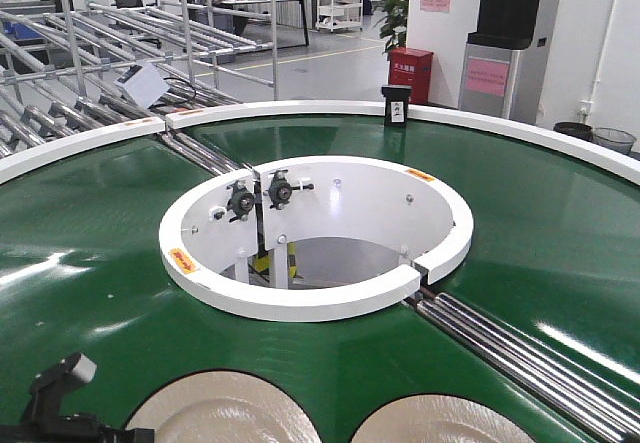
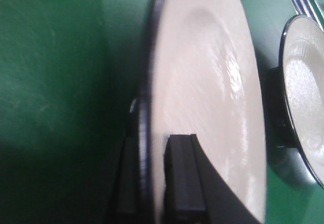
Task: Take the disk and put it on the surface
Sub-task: 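Close left and right grippers on the black rims of each plate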
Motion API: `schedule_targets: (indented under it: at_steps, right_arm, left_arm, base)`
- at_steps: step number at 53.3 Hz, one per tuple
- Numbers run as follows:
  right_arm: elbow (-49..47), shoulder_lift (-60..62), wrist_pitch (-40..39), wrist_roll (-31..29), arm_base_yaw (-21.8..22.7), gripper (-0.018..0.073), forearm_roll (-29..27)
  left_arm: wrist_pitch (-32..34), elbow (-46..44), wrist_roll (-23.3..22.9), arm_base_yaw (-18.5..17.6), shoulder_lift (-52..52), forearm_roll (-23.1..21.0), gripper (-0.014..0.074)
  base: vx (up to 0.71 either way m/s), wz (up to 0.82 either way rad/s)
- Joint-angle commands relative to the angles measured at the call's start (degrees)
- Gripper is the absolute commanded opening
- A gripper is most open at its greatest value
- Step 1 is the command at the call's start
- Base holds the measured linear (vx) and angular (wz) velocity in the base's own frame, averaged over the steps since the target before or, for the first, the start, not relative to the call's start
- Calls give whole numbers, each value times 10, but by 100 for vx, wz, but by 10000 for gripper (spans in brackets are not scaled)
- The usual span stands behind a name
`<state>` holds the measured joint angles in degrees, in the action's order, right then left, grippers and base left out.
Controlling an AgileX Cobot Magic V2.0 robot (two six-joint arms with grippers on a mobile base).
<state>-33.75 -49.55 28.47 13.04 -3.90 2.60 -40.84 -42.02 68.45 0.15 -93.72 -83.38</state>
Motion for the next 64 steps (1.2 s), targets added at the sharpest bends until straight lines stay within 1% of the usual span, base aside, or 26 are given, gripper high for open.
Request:
schedule_targets:
  at_steps: [1,7,12,14,18,19,20,23,25,30,34,37,40,44,47,51,56,59,64]
  right_arm:
    - [-37,-22,-5,2,0,480,-34]
    - [-64,-84,26,-5,0,480,-57]
    - [-72,-143,29,-19,1,480,-82]
    - [-72,-167,27,-28,6,480,-98]
    - [-72,-224,26,-67,32,480,-159]
    - [-72,-238,25,-85,41,480,-179]
    - [-72,-247,25,-98,47,480,-193]
    - [-72,-278,22,-164,71,480,-262]
    - [-72,-296,22,-209,84,480,-304]
    - [-72,-335,40,-345,114,480,-425]
    - [-72,-361,62,-447,120,480,-526]
    - [-72,-380,73,-520,119,480,-590]
    - [-72,-398,84,-579,119,480,-645]
    - [-72,-428,108,-626,119,480,-707]
    - [-72,-448,128,-649,119,480,-746]
    - [-72,-470,148,-680,119,472,-782]
    - [-72,-486,161,-698,119,424,-796]
    - [-72,-490,164,-702,119,363,-795]
    - [-72,-490,185,-701,120,210,-792]
  left_arm:
    - [-13,-13,3,5,62,-32,-7]
    - [-7,-13,-1,22,116,-57,-6]
    - [-4,-13,-7,38,159,-74,-5]
    - [-2,-13,-17,44,175,-75,-4]
    - [0,-13,-57,56,207,-72,-4]
    - [1,-13,-78,57,215,-68,-4]
    - [1,-13,-87,58,219,-67,-4]
    - [0,-13,-111,59,238,-64,-4]
    - [-2,-13,-115,59,247,-64,-4]
    - [-8,-13,-119,59,264,-64,-4]
    - [-13,-13,-119,59,269,-64,-4]
    - [-19,-13,-120,59,268,-64,-4]
    - [-22,-13,-120,59,267,-64,-4]
    - [-22,-13,-120,59,267,-65,-4]
    - [-24,-13,-120,59,267,-67,-4]
    - [-23,-13,-120,59,267,-68,-4]
    - [-18,-13,-120,59,267,-68,-4]
    - [-12,-13,-120,59,267,-68,-4]
    - [-1,-13,-120,59,267,-68,-4]
  base:
    - [0,0]
    - [0,0]
    - [0,0]
    - [0,0]
    - [0,0]
    - [0,0]
    - [0,0]
    - [0,0]
    - [0,0]
    - [0,0]
    - [0,0]
    - [0,0]
    - [0,0]
    - [0,0]
    - [0,0]
    - [0,0]
    - [0,0]
    - [0,0]
    - [0,0]
